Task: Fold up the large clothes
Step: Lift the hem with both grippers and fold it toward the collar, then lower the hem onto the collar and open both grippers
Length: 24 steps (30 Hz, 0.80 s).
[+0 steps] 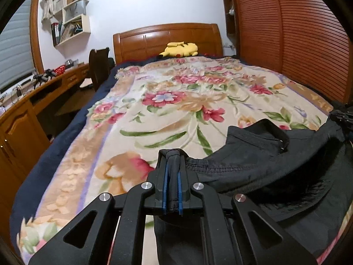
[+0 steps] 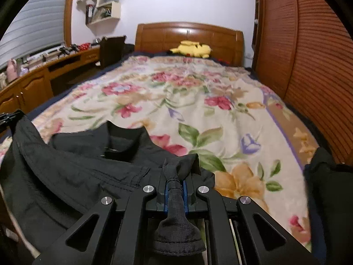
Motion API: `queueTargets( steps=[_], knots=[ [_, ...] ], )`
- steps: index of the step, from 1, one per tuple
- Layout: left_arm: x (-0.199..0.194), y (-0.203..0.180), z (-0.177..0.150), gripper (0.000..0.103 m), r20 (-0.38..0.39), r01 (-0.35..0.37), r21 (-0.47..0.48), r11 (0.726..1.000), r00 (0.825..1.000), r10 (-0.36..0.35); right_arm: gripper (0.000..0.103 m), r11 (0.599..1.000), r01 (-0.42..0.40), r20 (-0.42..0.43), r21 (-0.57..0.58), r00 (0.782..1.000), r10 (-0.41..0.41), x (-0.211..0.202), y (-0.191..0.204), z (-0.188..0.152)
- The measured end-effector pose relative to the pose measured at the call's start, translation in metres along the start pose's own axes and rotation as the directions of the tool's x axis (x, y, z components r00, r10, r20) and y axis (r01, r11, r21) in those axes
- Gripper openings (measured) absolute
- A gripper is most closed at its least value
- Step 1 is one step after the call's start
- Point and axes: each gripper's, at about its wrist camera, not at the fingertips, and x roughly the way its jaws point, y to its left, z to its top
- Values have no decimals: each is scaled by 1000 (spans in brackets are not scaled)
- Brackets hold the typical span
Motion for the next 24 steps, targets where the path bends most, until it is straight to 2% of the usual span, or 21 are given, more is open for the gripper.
queueTargets(
  steps=[5, 8, 9, 11, 13, 14, 16, 18, 19, 20, 24],
  knots=[
    [27, 4, 22, 9, -13, -5, -42, 999, 1000, 5, 9, 1000, 30, 0, 7, 1000, -30, 32, -1, 34],
    [29, 4, 31, 13, -6, -9, -51, 999, 1000, 8, 9, 997, 62, 5, 41, 998, -63, 49, -2, 53],
    [27, 3, 31, 18, -2, -12, -51, 999, 1000, 12, 9, 996, 72, -2, 45, 997, -72, 54, -2, 56],
    [20, 3, 30, 35, 21, -12, -48, 999, 1000, 13, 11, 995, 93, -43, 41, 995, -91, 67, 2, 60],
    [13, 3, 26, 55, 34, 21, -46, 999, 999, -19, 14, 995, 92, -86, 44, 992, -88, 77, 6, 60],
    [9, 3, 22, 60, 32, 32, -48, 998, 999, -31, 19, 994, 97, -88, 44, 992, -92, 77, 7, 60],
    [3, 3, 15, 80, 33, 58, -45, 997, 998, -57, 33, 993, 115, -65, 32, 992, -112, 68, 11, 60],
    [-3, 1, 5, 81, 28, 67, -30, 997, 997, -66, 68, 990, 143, -34, 11, 989, -142, 59, 16, 61],
    [-6, -1, 1, 81, 25, 72, -22, 997, 997, -72, 74, 989, 145, -26, 3, 989, -145, 56, 18, 57],
    [-9, -2, -3, 81, 23, 77, -17, 997, 997, -76, 78, 989, 149, -22, -3, 989, -149, 51, 18, 56],
    [-24, -8, -24, 81, 18, 81, 14, 997, 997, -81, 78, 994, 107, -2, -21, 994, -107, 26, 22, 46]
  ],
)
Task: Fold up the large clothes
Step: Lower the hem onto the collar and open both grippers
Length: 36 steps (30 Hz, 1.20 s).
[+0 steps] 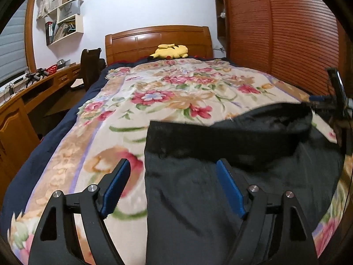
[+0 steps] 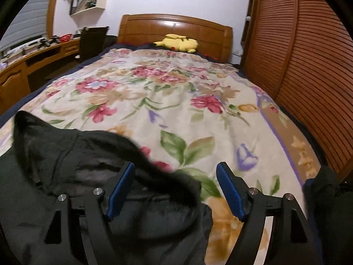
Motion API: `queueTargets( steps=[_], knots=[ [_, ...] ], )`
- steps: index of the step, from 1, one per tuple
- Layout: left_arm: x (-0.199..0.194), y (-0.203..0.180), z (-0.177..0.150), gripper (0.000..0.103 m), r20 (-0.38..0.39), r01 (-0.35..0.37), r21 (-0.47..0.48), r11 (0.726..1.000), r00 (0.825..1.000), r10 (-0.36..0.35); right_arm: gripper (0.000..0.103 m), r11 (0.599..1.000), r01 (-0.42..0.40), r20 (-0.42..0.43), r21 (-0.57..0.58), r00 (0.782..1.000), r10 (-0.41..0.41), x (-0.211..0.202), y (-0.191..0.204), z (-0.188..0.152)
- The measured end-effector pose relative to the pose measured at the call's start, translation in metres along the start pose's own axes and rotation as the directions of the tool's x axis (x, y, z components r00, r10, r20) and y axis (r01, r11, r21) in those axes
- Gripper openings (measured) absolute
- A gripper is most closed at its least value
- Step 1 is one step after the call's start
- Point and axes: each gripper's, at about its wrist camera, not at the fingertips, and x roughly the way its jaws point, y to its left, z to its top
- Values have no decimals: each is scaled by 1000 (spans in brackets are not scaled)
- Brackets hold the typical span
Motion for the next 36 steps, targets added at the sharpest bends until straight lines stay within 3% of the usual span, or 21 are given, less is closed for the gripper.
queueTargets(
  steps=[8, 16, 24, 33, 34, 36],
  knots=[
    [-13, -7, -36, 81, -30, 29, 16, 999, 999, -28, 78, 1000, -6, 50, 10, 999, 6, -24, -29, -31],
    [-4, -8, -54, 81, -62, 42, 21, 999, 997, -40, 78, 1000, 7, 10, 0, 1000, -7, -28, -61, -52],
    [0, -13, -59, 81, -74, 34, 31, 999, 997, -32, 78, 988, -148, -169, -38, 976, 140, 22, -48, -44],
    [-1, -15, -60, 81, -77, 40, 26, 999, 996, -38, 78, 988, -154, -230, 2, 961, 150, 84, -29, -3],
    [0, -15, -60, 81, -79, 40, 29, 999, 996, -37, 76, 986, -167, -223, 22, 960, 168, 87, -29, -1],
    [0, -15, -61, 81, -82, 40, 33, 999, 996, -37, 46, 972, -223, -213, 71, 949, 234, 98, -30, -3]
  ],
)
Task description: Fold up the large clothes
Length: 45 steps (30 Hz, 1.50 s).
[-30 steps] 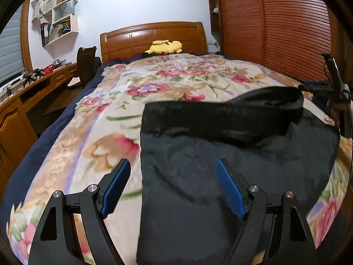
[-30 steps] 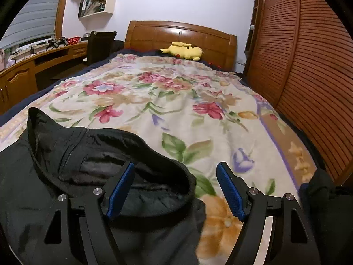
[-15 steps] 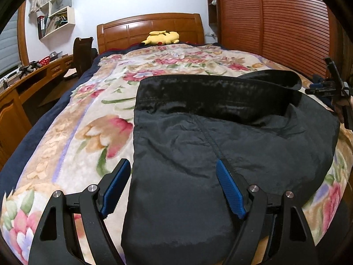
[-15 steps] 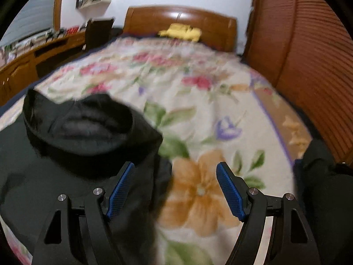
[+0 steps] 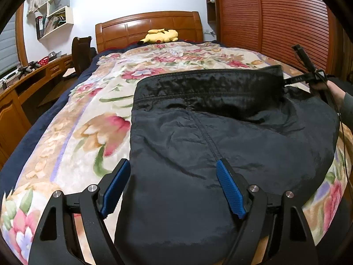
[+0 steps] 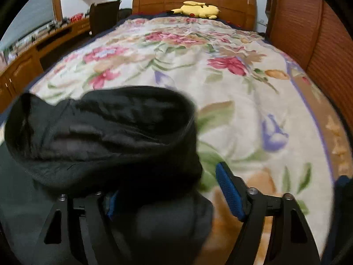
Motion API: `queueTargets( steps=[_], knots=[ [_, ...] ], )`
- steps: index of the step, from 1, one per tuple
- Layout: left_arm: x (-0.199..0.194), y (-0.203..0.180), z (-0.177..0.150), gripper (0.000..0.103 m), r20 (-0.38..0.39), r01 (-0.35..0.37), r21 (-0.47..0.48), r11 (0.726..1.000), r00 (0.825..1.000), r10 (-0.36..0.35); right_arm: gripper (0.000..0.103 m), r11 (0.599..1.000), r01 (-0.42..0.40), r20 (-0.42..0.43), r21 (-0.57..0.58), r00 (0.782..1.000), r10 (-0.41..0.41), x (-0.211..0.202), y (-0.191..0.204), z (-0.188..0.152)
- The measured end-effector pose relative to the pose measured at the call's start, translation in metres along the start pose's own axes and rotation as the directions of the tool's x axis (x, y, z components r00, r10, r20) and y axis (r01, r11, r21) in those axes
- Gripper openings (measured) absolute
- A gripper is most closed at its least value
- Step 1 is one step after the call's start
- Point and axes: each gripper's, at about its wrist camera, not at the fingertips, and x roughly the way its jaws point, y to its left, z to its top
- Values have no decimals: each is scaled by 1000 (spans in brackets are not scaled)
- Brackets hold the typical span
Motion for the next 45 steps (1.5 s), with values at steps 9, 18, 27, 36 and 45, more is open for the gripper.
queueTargets(
  steps=[9, 18, 27, 36, 45],
  knots=[
    [-1, -3, 1, 81, 4, -10, 3, 1000, 1000, 10, 8, 977, 192, 77, 91, 977, -199, 2, -15, 4],
    [-15, -7, -3, 81, 30, -2, -2, 1000, 1000, 2, 66, 964, 264, 135, 20, 955, -264, -32, 22, -4],
    [-40, -8, -14, 81, 65, 20, -23, 1000, 998, -18, 66, 985, 132, 202, -109, 974, -108, -93, 72, -75],
    [-56, -13, -25, 81, 67, 25, -30, 999, 998, -23, 62, 983, 131, 146, -131, 983, -112, -105, 70, -143],
    [-60, -16, -32, 81, 44, 1, -46, 999, 999, 1, 61, 997, 76, 47, 4, 996, -76, -61, 26, -175]
  ],
)
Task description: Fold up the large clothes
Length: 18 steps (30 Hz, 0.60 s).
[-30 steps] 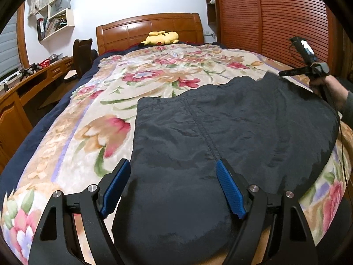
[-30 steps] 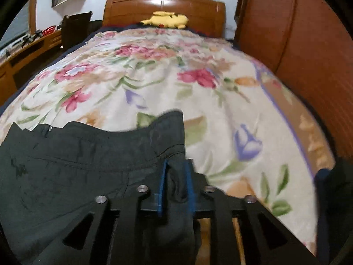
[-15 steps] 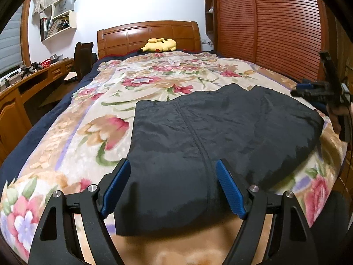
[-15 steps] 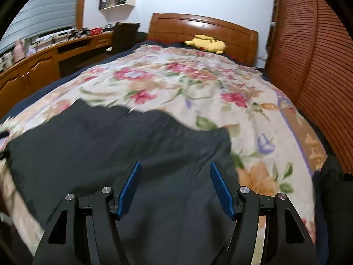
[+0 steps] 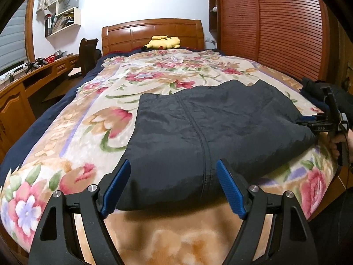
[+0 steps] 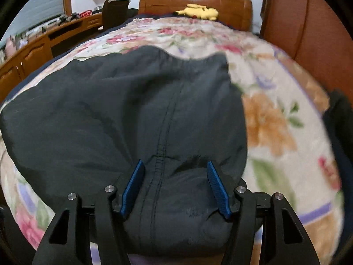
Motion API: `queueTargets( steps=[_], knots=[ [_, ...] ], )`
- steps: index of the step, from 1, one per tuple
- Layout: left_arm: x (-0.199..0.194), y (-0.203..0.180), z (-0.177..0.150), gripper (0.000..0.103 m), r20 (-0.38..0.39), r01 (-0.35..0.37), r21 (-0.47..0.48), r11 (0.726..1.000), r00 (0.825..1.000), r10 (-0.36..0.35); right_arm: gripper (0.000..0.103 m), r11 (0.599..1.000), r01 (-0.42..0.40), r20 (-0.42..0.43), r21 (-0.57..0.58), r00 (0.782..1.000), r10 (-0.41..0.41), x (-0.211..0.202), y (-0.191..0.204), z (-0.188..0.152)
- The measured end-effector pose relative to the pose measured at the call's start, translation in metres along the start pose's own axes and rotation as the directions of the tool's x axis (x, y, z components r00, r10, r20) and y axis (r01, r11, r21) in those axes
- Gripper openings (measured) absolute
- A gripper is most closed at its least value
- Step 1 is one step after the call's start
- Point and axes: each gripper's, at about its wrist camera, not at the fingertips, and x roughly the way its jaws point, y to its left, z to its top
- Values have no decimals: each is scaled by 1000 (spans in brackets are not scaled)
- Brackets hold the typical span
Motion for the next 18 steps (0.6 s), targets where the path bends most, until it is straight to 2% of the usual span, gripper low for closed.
queueTargets(
  steps=[6, 9, 12, 18],
  knots=[
    [-13, -2, -1, 81, 11, -9, -28, 1000, 1000, 9, 62, 998, 66, 10, 1, 998, -66, -25, 13, -6],
    [-22, -2, -3, 81, 24, -2, -42, 999, 1000, 3, 62, 998, 52, 30, 39, 998, -53, -36, 17, -9],
    [-26, -4, -5, 81, 29, -15, -29, 999, 999, 16, 62, 999, 52, 61, 7, 997, -52, -44, 29, -5],
    [-23, -5, -10, 81, 12, -14, -29, 999, 1000, 14, 62, 999, -25, 115, -38, 993, 29, -49, 57, 2]
  ],
)
